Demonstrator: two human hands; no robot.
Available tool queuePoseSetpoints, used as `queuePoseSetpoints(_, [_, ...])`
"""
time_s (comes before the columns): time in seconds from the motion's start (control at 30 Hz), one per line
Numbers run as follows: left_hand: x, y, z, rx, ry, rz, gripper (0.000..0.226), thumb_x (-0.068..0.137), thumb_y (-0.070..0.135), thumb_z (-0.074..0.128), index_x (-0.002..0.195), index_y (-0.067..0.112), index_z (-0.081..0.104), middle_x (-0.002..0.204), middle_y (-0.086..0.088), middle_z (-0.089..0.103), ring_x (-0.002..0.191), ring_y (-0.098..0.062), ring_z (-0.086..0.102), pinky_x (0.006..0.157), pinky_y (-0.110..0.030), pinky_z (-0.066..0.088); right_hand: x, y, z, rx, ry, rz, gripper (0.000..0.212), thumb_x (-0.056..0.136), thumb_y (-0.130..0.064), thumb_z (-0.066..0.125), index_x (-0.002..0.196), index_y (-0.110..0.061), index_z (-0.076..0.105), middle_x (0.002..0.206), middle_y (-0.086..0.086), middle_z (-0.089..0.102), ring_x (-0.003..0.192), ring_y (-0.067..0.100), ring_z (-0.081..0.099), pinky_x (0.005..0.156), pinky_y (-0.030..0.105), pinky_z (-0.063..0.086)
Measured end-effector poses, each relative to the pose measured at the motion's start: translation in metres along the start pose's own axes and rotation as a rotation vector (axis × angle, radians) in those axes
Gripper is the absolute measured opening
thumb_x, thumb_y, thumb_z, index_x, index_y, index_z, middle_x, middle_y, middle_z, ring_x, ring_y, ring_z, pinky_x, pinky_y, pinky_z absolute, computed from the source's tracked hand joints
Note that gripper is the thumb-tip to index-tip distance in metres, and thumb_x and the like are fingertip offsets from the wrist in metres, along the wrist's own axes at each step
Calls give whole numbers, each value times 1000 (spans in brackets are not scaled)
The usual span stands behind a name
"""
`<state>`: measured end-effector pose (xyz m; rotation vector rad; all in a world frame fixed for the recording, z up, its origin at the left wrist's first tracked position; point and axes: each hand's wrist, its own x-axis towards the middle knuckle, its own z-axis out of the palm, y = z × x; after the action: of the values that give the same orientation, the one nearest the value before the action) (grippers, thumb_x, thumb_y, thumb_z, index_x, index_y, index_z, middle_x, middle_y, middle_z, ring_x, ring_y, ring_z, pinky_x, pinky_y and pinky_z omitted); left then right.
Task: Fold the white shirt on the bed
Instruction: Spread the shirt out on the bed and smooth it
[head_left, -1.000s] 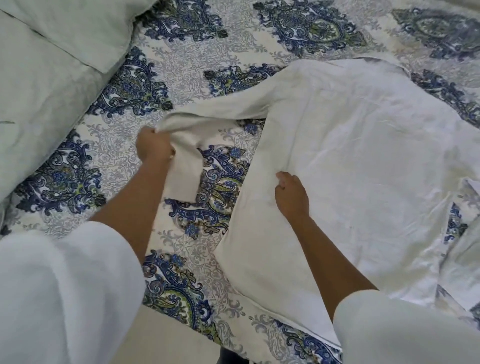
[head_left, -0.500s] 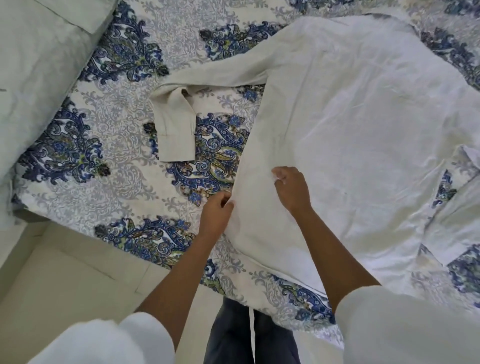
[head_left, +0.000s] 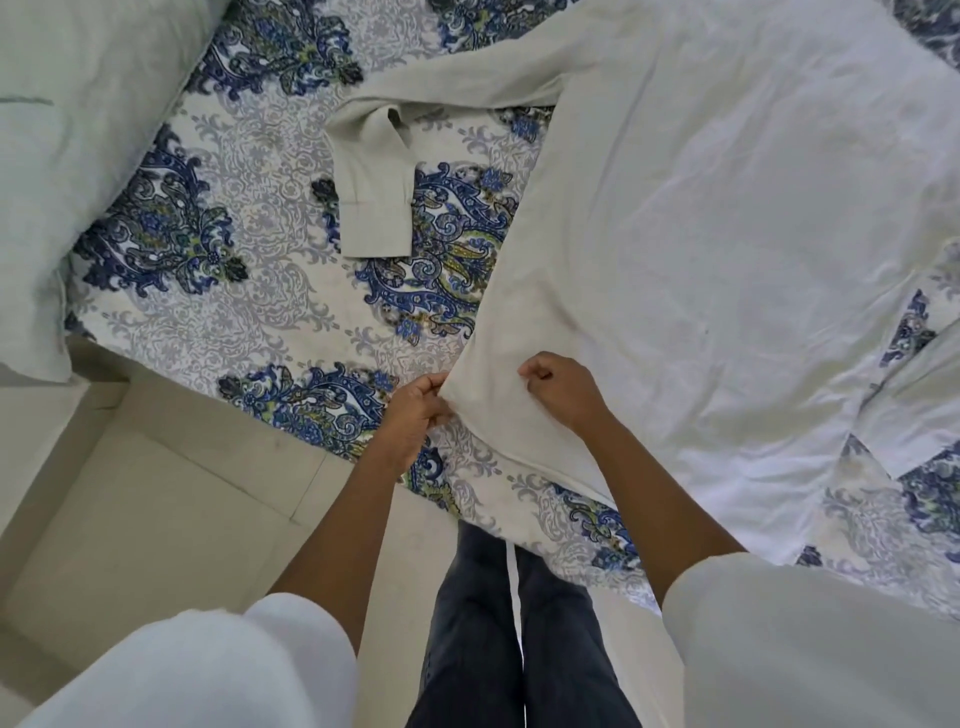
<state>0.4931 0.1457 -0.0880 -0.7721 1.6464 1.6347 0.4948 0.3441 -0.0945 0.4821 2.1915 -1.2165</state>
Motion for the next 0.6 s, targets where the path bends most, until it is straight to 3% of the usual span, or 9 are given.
queuePoseSetpoints(0.07, [0,1,0,-30,17,25,23,89,-5,50,110,1,57,84,-1,64,71,-12,56,53,-17,49,-3,0,-1,5,-19,6,22,86,-4,52,102,-10,67,111,5,66,92,11,53,70,14,32])
queuePoseSetpoints(0.13, [1,4,1,4,51,41,11,91,-2,49,95,3,59,80,-3,60,70,-13,54,50,-14,48,-6,3,-2,-9,-39,14,22,87,-4,52,104,-9,66,113,7,65,99,16,56,75,16,34])
queuePoseSetpoints(0.23, [3,-3,-5,69,148,18,21,93,-1,48,77,10,56,71,-6,55,57,-10,56,45,-11,45,-10,13,-2,-27,-38,54,22,88,-6,51,104,-10,65,115,7,64,97,14,54,79,19,34])
queuePoseSetpoints(0.3, [2,-7,-7,83,181,28,19,93,2,49,78,12,56,70,-6,55,50,-4,58,47,-12,47,-13,17,-2,-6,-32,74,23,89,-6,50,106,-11,65,116,6,63,95,9,50,78,19,34])
queuePoseSetpoints(0.43, [10,0,4,271,230,228,2,89,11,60,89,12,59,76,2,57,72,-14,53,66,-27,47,-13,16,-2,34,-25,79,25,90,-6,49,109,-10,64,118,5,62,95,7,49,78,18,34])
queuePoseSetpoints(0.53, [18,2,4,551,289,230,14,89,13,59,75,13,57,76,-5,58,72,-20,53,67,-30,42,-11,12,-7,68,46,86,25,91,-5,47,108,-10,65,118,4,63,99,12,55,83,22,39])
queuePoseSetpoints(0.6, [17,-2,-1,608,356,175,23,90,10,53,67,15,54,77,-9,59,71,-24,55,64,-32,43,-9,10,-14,84,101,96,26,91,-6,46,108,-10,65,118,4,64,107,18,57,91,26,42])
